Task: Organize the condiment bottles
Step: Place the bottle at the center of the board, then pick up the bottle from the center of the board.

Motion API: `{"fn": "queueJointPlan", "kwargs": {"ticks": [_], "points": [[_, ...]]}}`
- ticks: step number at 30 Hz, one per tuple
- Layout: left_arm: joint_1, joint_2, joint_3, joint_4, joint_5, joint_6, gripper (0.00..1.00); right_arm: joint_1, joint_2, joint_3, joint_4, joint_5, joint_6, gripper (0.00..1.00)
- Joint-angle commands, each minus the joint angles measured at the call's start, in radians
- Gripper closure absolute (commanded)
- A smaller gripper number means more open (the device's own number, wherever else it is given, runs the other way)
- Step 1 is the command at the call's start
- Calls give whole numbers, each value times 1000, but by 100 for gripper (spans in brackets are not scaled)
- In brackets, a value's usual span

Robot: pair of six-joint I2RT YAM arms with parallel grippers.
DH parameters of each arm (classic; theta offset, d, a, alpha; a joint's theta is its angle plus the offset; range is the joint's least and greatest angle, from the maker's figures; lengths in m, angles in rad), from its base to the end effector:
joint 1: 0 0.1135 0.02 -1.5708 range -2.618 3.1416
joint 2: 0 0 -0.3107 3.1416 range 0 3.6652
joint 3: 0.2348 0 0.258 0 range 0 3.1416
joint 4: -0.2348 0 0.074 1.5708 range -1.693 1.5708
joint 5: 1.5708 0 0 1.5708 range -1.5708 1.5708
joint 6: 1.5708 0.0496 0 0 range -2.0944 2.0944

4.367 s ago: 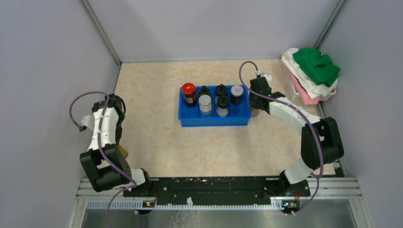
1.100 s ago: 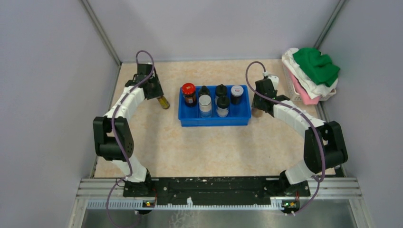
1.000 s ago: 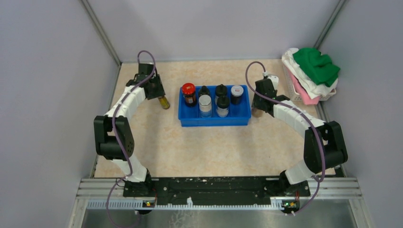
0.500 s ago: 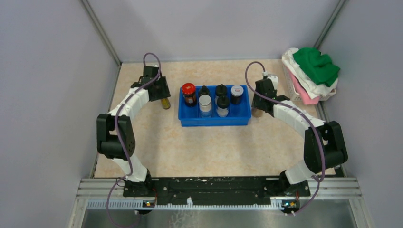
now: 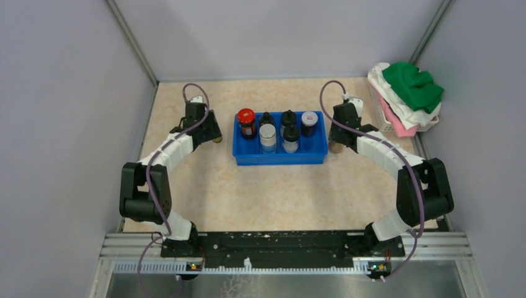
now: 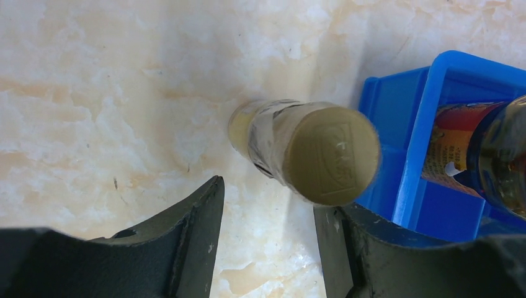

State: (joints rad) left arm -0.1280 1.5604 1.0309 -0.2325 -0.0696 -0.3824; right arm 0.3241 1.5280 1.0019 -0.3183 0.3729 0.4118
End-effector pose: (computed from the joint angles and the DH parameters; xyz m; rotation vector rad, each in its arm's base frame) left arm 0.3505 -0.0416 0.2640 -0.3309 2.3134 -0.1738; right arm 0.3221 0.0891 0.2600 0.2698 2.3271 -0.0919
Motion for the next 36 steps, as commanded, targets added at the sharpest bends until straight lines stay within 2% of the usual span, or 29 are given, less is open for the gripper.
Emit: {"fn": "queueJointPlan", "kwargs": {"ticks": [1, 9, 12, 19, 28, 36], "points": [[-14, -58, -64, 161, -34, -27, 40, -13, 59, -52, -59, -56, 12, 100], [-71, -90, -170, 364, -109, -18, 40, -13, 61, -62, -48, -64, 16, 100], [-101, -76, -160, 390, -167, -7, 40, -14, 62, -64, -47, -65, 17, 100], [-116, -25, -96, 357, -252, 20, 40, -22, 66, -70, -32, -82, 19, 100], [-116, -28, -115, 356, -318, 32, 40, -23, 82, -68, -22, -93, 18, 100], [-116, 81, -51, 339, -363, 17, 41, -23, 85, -72, -17, -94, 19, 100]]}}
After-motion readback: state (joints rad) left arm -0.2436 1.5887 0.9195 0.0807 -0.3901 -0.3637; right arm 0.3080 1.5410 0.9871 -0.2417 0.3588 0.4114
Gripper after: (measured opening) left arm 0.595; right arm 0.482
